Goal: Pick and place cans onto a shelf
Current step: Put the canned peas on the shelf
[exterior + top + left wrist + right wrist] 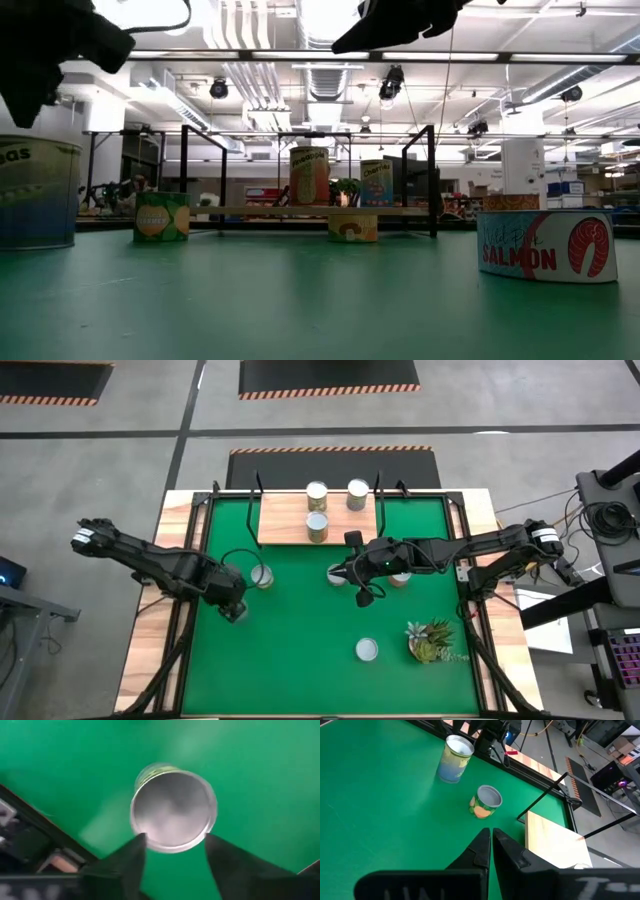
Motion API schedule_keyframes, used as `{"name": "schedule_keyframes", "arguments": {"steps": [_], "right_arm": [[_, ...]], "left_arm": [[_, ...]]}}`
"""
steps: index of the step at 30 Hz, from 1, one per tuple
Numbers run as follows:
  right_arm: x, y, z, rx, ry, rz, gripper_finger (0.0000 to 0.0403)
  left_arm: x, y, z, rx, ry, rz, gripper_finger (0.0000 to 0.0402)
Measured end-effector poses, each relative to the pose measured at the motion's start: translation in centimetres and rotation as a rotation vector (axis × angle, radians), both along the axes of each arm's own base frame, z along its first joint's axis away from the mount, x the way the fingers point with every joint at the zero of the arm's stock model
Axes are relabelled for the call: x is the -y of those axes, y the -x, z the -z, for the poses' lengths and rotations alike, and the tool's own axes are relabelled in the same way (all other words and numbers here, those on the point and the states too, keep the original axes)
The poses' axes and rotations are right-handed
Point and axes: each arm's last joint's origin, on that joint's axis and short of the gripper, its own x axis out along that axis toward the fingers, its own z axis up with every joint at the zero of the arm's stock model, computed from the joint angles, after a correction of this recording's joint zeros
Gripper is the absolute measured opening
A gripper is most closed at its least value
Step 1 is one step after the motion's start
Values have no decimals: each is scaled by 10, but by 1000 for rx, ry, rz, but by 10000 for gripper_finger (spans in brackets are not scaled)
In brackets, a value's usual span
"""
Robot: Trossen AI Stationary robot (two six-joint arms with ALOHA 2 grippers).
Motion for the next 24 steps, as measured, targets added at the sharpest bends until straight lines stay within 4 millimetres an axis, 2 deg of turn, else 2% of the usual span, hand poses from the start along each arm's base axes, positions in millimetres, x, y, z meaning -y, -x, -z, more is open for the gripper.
{"name": "schedule_keyframes", "arguments": {"steps": [6,9,15,24], "right_arm": [[0,0,0,0,-1,0,9],[0,0,0,-1,-4,2,9],[0,1,2,-25,-6,4,9],[0,1,2,-25,-10,6,9]], "left_arm": [[2,-3,0,29,12,-110,348],[3,-2,1,31,-5,-115,391],[2,-3,2,49,-53,-136,364],[5,1,14,27,-64,-158,359]]}}
